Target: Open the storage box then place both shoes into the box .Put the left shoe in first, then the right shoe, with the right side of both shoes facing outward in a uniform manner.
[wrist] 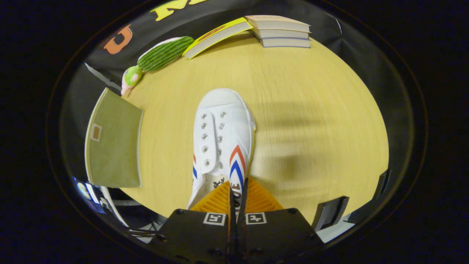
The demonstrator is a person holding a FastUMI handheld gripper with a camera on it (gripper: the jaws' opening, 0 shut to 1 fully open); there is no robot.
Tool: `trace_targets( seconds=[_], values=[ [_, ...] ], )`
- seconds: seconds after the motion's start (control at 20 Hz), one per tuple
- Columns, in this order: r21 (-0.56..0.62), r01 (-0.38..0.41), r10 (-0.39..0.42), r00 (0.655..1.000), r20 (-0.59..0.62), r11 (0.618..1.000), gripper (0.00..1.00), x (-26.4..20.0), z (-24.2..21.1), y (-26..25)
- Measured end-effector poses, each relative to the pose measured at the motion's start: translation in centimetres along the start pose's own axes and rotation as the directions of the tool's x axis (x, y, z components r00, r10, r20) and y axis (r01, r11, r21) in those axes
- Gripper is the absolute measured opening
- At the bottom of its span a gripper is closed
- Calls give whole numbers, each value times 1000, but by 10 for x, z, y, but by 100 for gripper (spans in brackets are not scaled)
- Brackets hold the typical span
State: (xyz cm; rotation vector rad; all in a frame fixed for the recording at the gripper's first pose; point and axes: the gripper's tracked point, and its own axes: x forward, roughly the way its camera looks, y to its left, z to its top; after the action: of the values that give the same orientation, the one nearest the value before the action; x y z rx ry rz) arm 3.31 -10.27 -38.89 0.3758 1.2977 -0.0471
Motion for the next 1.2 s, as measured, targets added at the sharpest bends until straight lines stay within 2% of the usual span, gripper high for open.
trace_targets(
  seconds=[0.2,0.4,0.5,0.75,0.85,0.95,1.05,1.2],
  values=[
    [69,-77,78,997,-14,995,6,-10,-1,20],
    [44,-147,146,989,26,988,6,-45,-4,69],
    [5,-203,202,978,43,979,6,-69,-4,105],
    [-105,-282,292,952,94,954,6,-125,5,194],
    [-136,-287,303,945,120,948,6,-140,15,233],
    [-156,-259,281,949,145,953,6,-146,25,267],
    [-166,-218,244,957,156,962,6,-142,30,297],
    [-158,-203,226,963,147,966,6,-127,30,333]
  ],
)
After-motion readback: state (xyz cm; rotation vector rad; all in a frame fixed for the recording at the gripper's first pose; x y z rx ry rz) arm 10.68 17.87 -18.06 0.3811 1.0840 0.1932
